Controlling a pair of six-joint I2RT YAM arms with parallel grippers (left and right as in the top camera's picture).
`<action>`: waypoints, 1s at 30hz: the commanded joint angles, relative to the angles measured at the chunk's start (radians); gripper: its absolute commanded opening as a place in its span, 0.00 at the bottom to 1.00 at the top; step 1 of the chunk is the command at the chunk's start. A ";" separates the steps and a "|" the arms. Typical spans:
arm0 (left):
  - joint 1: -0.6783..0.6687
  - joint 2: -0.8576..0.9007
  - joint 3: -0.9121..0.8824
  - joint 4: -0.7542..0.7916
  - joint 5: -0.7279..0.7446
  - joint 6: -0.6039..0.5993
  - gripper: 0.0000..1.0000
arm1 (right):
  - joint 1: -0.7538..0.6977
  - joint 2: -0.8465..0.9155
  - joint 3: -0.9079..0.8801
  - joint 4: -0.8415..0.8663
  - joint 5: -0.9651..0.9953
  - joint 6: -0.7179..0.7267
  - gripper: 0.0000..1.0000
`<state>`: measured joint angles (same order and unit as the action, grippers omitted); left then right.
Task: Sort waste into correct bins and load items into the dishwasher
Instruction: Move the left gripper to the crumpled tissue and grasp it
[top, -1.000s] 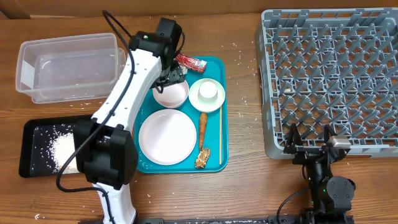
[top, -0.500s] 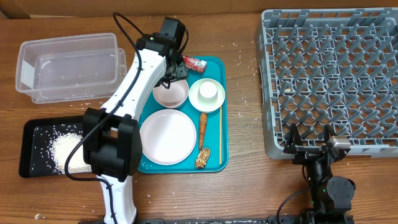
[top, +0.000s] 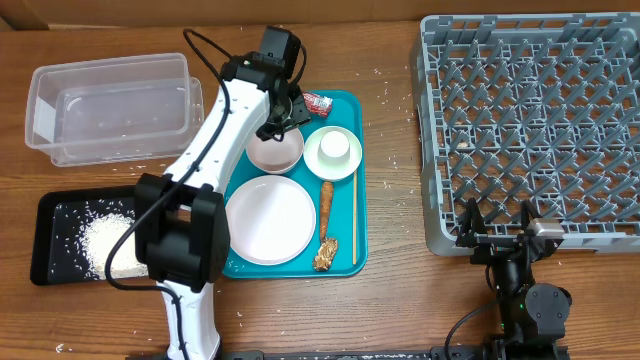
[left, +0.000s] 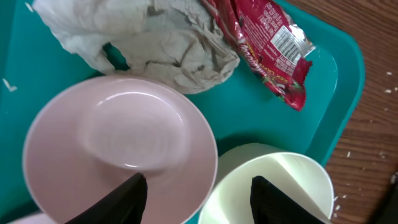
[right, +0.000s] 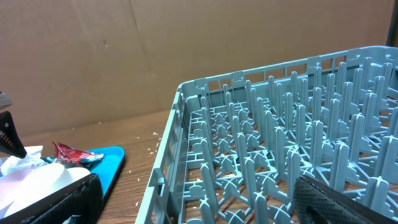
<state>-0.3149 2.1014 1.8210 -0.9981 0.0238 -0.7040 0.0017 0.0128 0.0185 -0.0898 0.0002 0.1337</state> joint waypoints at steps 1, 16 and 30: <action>-0.012 0.042 -0.008 0.005 0.022 -0.135 0.56 | 0.006 -0.010 -0.011 0.006 -0.002 -0.004 1.00; -0.026 0.115 -0.008 0.096 0.026 -0.277 0.49 | 0.006 -0.010 -0.011 0.006 -0.002 -0.004 1.00; -0.026 0.143 -0.008 0.068 -0.035 -0.288 0.43 | 0.006 -0.010 -0.011 0.006 -0.002 -0.004 1.00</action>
<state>-0.3344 2.2284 1.8194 -0.9207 0.0166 -0.9749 0.0017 0.0128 0.0185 -0.0898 -0.0002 0.1333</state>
